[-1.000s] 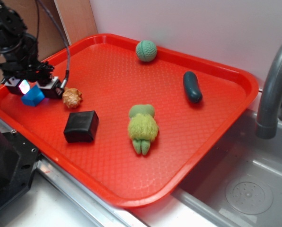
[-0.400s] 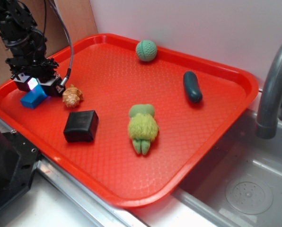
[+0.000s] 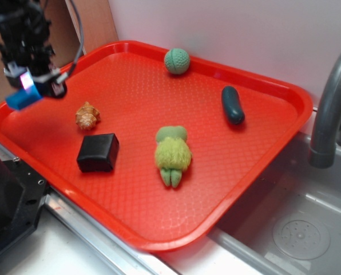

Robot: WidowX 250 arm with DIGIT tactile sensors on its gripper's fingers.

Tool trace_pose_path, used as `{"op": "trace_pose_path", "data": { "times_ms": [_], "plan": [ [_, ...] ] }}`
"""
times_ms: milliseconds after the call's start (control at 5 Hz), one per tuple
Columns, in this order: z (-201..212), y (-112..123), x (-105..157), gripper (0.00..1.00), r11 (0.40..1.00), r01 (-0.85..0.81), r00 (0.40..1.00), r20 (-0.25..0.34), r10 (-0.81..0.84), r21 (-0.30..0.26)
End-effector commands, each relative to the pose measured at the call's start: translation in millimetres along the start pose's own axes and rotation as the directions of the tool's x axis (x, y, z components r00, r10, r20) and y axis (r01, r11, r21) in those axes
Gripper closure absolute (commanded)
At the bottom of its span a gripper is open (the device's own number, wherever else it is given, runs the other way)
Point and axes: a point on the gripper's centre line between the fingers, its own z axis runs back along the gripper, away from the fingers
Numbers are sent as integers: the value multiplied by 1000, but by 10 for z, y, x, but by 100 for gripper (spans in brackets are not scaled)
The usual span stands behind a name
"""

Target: Grab the blue block.

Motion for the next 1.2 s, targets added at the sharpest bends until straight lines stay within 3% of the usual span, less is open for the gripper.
{"op": "trace_pose_path", "data": {
  "times_ms": [0, 400, 1000],
  "plan": [
    [970, -269, 257, 100, 985, 141, 985, 85, -149, 97],
    [1055, -203, 336, 100, 986, 107, 990, 81, -118, 130],
    [934, -242, 329, 100, 984, 113, 992, 38, -119, 135]
  ]
}}
